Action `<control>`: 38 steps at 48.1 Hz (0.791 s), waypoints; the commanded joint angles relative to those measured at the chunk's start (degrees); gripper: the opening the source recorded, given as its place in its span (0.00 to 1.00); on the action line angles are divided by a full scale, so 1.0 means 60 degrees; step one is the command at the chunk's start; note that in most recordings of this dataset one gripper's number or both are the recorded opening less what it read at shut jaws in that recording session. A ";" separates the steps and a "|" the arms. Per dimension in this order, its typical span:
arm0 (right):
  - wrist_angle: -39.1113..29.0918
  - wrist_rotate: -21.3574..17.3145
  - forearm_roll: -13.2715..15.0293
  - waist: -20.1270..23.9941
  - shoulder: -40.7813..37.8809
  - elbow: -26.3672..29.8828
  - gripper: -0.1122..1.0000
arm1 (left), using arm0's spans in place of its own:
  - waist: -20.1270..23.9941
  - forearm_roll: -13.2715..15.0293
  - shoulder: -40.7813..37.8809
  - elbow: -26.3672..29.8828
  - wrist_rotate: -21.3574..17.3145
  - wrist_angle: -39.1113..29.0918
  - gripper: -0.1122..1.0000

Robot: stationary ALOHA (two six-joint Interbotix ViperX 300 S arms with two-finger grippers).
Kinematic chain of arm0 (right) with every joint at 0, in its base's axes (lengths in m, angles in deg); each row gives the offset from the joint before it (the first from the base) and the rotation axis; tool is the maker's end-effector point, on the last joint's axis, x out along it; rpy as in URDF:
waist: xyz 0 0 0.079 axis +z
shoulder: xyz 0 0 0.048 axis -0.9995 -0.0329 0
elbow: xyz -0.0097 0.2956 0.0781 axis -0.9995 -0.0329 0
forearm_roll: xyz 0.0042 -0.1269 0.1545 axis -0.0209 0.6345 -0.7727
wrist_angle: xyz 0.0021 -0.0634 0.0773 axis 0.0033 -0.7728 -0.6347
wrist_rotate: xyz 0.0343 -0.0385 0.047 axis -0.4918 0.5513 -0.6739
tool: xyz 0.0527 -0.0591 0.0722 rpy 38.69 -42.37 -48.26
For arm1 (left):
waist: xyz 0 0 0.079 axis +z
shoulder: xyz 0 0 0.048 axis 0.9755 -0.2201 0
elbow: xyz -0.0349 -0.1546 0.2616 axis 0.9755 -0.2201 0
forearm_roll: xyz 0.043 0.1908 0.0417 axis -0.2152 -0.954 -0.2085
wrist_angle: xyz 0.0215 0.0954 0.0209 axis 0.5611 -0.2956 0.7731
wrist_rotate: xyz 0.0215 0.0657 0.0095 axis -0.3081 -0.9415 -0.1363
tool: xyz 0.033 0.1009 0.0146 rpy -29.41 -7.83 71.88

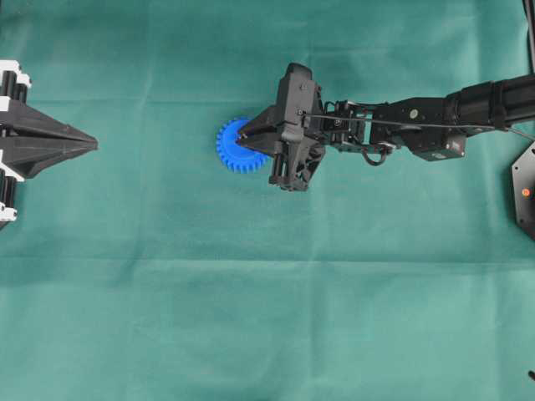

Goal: Insert the shaft placed at a random location into the center hole of the medium gear at another random location.
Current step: 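Press the shaft further down into the hole with the right gripper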

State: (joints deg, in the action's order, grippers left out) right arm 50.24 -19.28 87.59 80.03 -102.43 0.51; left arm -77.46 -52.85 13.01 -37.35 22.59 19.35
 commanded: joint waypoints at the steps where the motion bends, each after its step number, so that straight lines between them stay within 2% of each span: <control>1: 0.0117 0.0044 -0.0029 -0.0015 0.0132 0.0176 0.22 | -0.0015 -0.0029 -0.0044 0.0234 0.0015 0.0059 0.10; 38: 0.0015 0.0029 -0.0044 -0.0015 0.0146 0.0190 0.24 | -0.0015 -0.0029 -0.0044 0.0234 0.0015 0.0059 0.10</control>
State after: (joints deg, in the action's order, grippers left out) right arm 50.24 -19.28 87.59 80.03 -102.43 0.51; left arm -77.46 -52.85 13.01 -37.35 22.59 19.35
